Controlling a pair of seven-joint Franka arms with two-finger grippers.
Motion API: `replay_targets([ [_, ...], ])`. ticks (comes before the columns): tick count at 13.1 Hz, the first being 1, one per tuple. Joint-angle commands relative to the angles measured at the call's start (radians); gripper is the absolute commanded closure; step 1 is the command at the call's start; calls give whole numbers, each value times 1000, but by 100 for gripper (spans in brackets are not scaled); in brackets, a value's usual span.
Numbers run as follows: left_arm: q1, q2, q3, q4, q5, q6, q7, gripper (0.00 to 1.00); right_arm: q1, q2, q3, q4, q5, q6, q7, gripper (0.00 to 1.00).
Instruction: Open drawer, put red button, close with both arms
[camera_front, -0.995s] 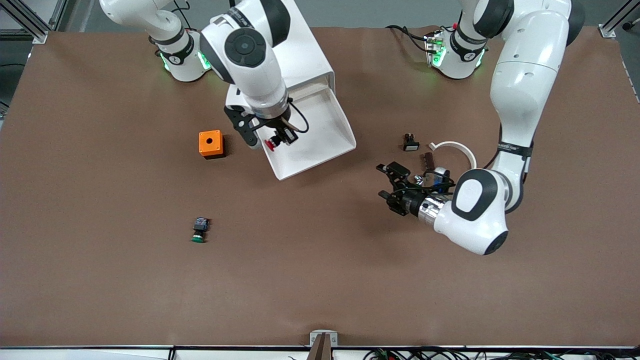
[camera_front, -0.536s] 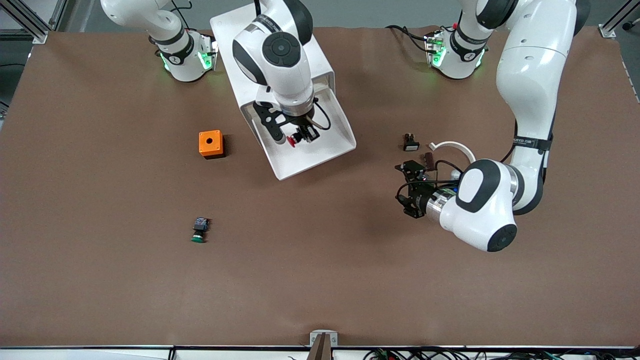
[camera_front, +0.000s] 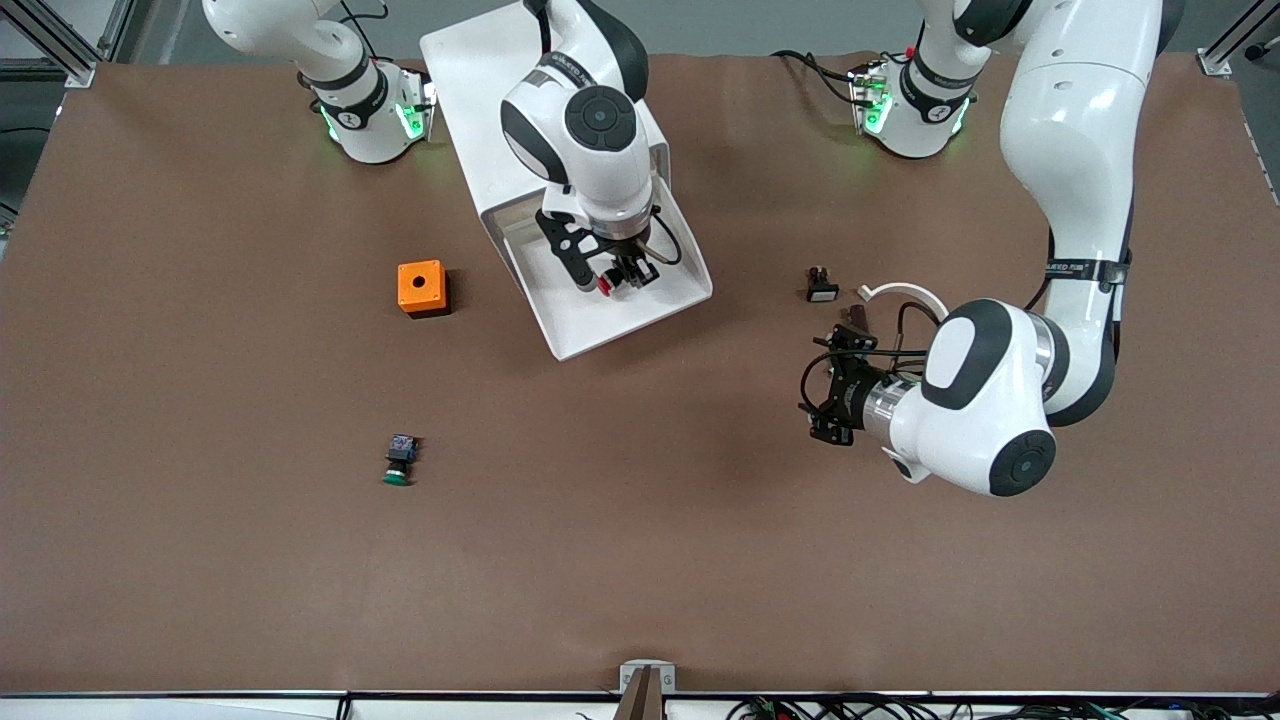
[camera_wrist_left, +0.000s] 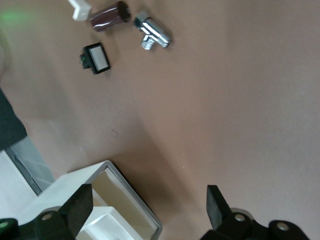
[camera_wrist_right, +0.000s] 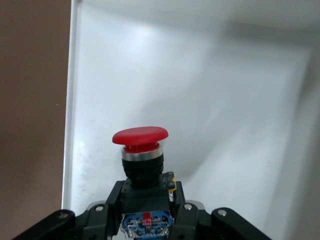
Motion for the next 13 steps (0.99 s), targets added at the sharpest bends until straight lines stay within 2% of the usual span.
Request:
replay_targets([
  [1,-26,-13,-8,-1,85,16,149,0,6,1,-13,12,-1,-4,9,0],
  [4,-51,-11,-26,-8,101,121,267,0,-9,-2,-19,31,-2,-9,-50,0],
  [6,-112,-8,-27,-8,129,201,348,0,-55,-11,-19,52,-2,-27,-153,0],
  [9,-212,6,-40,-37,170,389,532,0,-161,-37,-20,106,-2,-186,-517,0],
  [11,-294,36,-40,-42,251,491,534,0,-273,-62,-22,143,-7,-307,-759,0],
  [13,-351,62,-42,-47,294,522,533,0,-374,-99,-20,143,-69,-375,-999,0],
])
